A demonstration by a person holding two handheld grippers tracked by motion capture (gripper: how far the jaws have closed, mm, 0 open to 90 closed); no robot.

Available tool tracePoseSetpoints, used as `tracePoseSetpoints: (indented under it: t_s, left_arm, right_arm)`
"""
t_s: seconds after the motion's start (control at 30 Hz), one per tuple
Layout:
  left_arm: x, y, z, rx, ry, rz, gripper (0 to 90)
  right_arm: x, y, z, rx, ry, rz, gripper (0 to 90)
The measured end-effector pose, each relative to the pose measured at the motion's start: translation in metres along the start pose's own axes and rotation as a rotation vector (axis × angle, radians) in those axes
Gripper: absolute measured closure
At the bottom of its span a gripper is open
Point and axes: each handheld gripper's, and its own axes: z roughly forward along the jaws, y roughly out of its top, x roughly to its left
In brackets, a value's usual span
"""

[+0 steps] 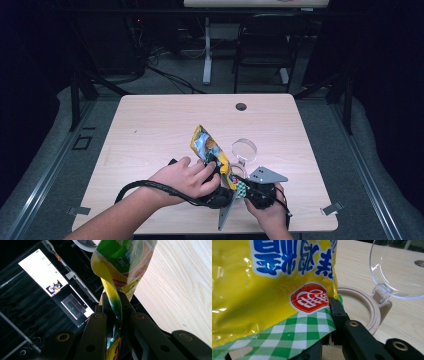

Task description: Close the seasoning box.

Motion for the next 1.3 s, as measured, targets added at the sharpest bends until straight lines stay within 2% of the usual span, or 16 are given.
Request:
tracePoseSetpoints:
  t_s: [0.87, 1.3]
  left_arm:
    - [0.0035, 0.0003, -0.0009, -0.006, -0.001, -0.003, 87.7]
    - [0.0039, 0.0016, -0.0022, -0.003, 0.0, 0.007, 87.7]
  right_arm:
    - [-0.0004, 0.0005, -0.0017, -0.003, 0.0, 0.001, 88.0]
    - [-0.0004, 0.0006, -0.0014, 0.001, 0.005, -0.001, 88.0]
